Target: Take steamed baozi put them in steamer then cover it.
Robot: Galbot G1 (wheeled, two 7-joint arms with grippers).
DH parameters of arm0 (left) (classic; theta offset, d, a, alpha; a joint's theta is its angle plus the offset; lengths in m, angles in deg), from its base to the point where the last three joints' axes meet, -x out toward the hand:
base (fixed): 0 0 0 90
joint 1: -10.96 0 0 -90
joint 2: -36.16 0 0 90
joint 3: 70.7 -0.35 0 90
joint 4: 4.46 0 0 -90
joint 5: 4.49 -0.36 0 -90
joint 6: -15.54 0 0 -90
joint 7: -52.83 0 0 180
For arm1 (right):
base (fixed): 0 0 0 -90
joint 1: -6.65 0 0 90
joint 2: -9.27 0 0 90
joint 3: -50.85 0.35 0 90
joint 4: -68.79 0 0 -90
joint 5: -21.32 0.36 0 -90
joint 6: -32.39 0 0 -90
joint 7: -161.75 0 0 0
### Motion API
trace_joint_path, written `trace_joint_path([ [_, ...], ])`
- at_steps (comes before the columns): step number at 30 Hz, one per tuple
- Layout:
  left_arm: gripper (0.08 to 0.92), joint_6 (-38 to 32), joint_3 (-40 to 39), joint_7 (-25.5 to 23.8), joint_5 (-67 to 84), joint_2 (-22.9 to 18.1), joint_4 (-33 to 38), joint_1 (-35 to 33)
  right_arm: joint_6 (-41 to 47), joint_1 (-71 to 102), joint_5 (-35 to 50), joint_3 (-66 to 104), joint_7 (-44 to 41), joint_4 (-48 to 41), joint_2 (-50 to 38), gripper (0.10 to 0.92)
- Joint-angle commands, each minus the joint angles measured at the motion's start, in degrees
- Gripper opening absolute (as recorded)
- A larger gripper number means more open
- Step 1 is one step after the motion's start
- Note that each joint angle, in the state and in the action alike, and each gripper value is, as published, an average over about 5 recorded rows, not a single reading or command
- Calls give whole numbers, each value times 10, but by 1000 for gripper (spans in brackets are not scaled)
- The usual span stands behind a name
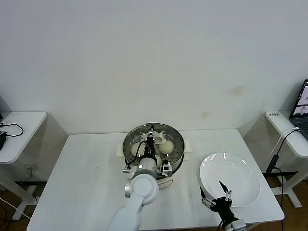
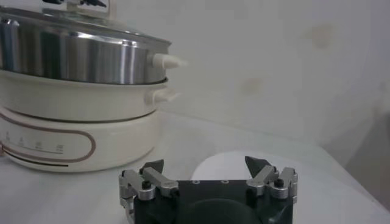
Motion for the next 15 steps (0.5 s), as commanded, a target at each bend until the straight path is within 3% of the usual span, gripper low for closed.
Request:
trace_joint_path([
  [1,438,-2,-4,0,5,9,54,-28,0,1,-1,-1,0,1,1,823],
  [10,706,-22,-5,23,36,56,186,-133,-1,5,-1,0,0,2,-1,823],
  [15,812,-56,22,110,135,102,290,-226,-1,6,-1,-1,0,0,-3,823],
])
